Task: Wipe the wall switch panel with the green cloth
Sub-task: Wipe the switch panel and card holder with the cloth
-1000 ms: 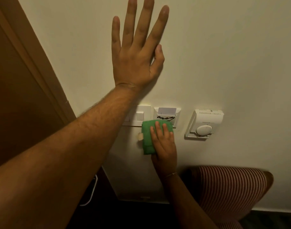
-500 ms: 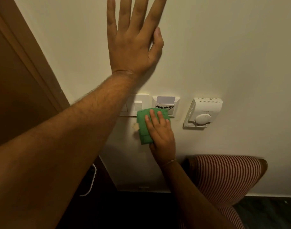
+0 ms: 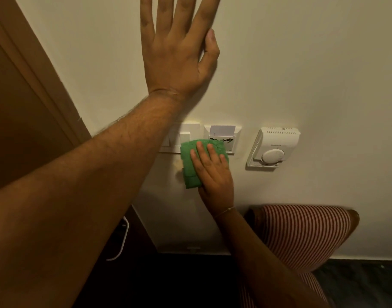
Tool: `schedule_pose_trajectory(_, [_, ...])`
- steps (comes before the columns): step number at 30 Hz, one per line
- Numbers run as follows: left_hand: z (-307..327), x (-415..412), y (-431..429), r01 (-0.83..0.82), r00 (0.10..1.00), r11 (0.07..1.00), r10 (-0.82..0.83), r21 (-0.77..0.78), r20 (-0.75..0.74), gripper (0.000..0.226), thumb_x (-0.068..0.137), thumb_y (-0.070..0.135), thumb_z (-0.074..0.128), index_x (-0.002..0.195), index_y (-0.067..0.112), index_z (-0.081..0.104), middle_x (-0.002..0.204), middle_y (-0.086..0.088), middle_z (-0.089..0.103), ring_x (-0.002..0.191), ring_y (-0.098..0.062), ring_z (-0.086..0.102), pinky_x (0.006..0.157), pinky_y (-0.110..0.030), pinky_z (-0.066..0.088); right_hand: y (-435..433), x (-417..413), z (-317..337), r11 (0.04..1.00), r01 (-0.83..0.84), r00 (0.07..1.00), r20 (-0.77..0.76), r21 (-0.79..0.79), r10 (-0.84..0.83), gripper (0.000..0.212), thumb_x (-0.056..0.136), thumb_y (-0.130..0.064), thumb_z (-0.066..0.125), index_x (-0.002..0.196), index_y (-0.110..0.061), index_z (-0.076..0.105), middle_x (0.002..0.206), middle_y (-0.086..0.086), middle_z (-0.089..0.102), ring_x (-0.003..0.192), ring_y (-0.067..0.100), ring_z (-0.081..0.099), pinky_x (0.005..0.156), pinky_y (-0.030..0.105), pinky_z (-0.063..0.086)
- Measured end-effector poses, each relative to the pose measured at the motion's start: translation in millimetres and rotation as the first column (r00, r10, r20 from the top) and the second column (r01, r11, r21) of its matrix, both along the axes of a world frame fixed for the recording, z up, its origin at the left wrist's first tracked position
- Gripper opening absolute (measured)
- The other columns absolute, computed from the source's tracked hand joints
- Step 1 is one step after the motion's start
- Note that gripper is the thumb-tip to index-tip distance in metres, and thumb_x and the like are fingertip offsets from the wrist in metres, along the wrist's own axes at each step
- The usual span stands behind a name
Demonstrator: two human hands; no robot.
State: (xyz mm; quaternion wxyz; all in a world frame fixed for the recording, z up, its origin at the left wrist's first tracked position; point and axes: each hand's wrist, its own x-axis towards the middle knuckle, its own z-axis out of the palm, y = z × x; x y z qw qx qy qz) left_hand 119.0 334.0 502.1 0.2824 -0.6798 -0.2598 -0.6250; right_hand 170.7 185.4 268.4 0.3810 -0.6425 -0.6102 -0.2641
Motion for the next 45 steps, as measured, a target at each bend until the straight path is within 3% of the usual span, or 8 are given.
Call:
schedule_pose_trajectory(6, [-1.4,0.2,-0.4,-0.004,1.0,1.0,0.004,0.009,0.014,0.048,0.101,0.03,0.068,0.146,0.013,0.067,0.147,-0.021,0.063,0.136,-0.047,0.059,0.114,-0.068,0.042,-28.8,28.7,-5.3,0.992,0.119,0.982,-0.154,0.048,-0.11,0.044,0.113,-0.022,0.037,0.154,-0.008,0.043,0.165,0.014,0.037,0.164,0.024,0.012,0.129,0.06,0.027])
schedule_pose_trajectory(15, [1.4,-2.5,-3.9,-0.005,1.0,1.0,0.005,0.026,0.004,0.049,0.101,0.029,0.067,0.148,0.014,0.066,0.148,-0.021,0.062,0.136,-0.048,0.058,0.114,-0.069,0.041,0.3,-5.1,1.1,0.996,-0.077,0.994,-0.082,-0.035,0.074,0.059,0.099,0.003,0.055,0.157,-0.012,0.049,0.167,0.007,0.041,0.164,0.022,0.021,0.132,0.048,0.025])
schedule_pose_trajectory(19, [2.7,-4.2,-4.4,-0.01,1.0,1.0,0.01,0.018,-0.018,0.049,0.102,0.029,0.066,0.148,0.013,0.065,0.149,-0.022,0.061,0.137,-0.048,0.058,0.114,-0.069,0.041,-22.0,22.7,-1.1,1.0,0.011,0.999,-0.049,-0.002,-0.011,0.047,0.112,-0.023,0.046,0.158,-0.014,0.043,0.168,0.006,0.036,0.165,0.021,0.018,0.133,0.049,0.023])
schedule_pose_trajectory(25, [-1.4,-1.5,-5.5,0.001,1.0,1.0,-0.001,-0.002,0.009,0.047,0.101,0.028,0.069,0.145,0.012,0.068,0.146,-0.022,0.064,0.135,-0.047,0.06,0.113,-0.069,0.042,-18.3,15.4,9.3,0.988,0.064,0.962,-0.271,0.142,-0.023,0.048,0.118,-0.037,0.035,0.153,-0.006,0.043,0.165,0.013,0.036,0.165,0.02,0.013,0.131,0.057,0.025])
schedule_pose_trajectory(31, [-2.3,-0.2,-3.0,-0.004,1.0,1.0,0.003,0.014,0.018,0.047,0.102,0.029,0.067,0.147,0.013,0.067,0.147,-0.021,0.063,0.136,-0.046,0.059,0.114,-0.068,0.042,1.2,-13.6,10.5,1.0,-0.007,0.988,-0.155,-0.014,0.005,0.077,0.087,0.008,0.055,0.16,-0.014,0.042,0.171,0.002,0.029,0.166,0.02,0.011,0.136,0.043,0.01])
schedule_pose_trajectory(39, [-3.8,0.4,-1.4,0.009,0.999,1.0,-0.01,0.029,0.04,0.045,0.102,0.03,0.068,0.144,0.013,0.069,0.143,-0.019,0.067,0.133,-0.043,0.061,0.113,-0.065,0.044,-28.6,24.8,19.1,0.989,0.122,0.969,-0.224,0.079,-0.102,0.053,0.117,-0.041,0.027,0.153,-0.007,0.047,0.163,0.02,0.042,0.161,0.03,0.021,0.131,0.057,0.027])
schedule_pose_trajectory(42, [-3.4,0.2,-1.7,0.011,0.998,0.999,-0.013,0.04,0.056,0.044,0.101,0.03,0.068,0.141,0.014,0.071,0.139,-0.015,0.07,0.13,-0.038,0.062,0.113,-0.061,0.046,-13.6,12.7,26.3,0.983,0.107,0.96,-0.272,0.151,-0.063,0.048,0.11,-0.015,0.039,0.157,-0.007,0.043,0.168,0.016,0.036,0.165,0.024,0.014,0.134,0.05,0.019])
schedule_pose_trajectory(45, [-1.8,-1.8,-2.7,0.0,0.999,0.999,-0.002,0.054,0.039,0.044,0.1,0.03,0.067,0.141,0.014,0.071,0.139,-0.015,0.07,0.128,-0.038,0.065,0.112,-0.063,0.047,0.1,-6.2,25.6,0.991,0.083,0.971,-0.234,0.105,-0.056,0.077,0.086,0.002,0.05,0.161,-0.014,0.04,0.173,0.001,0.024,0.165,0.022,0.013,0.136,0.043,0.009])
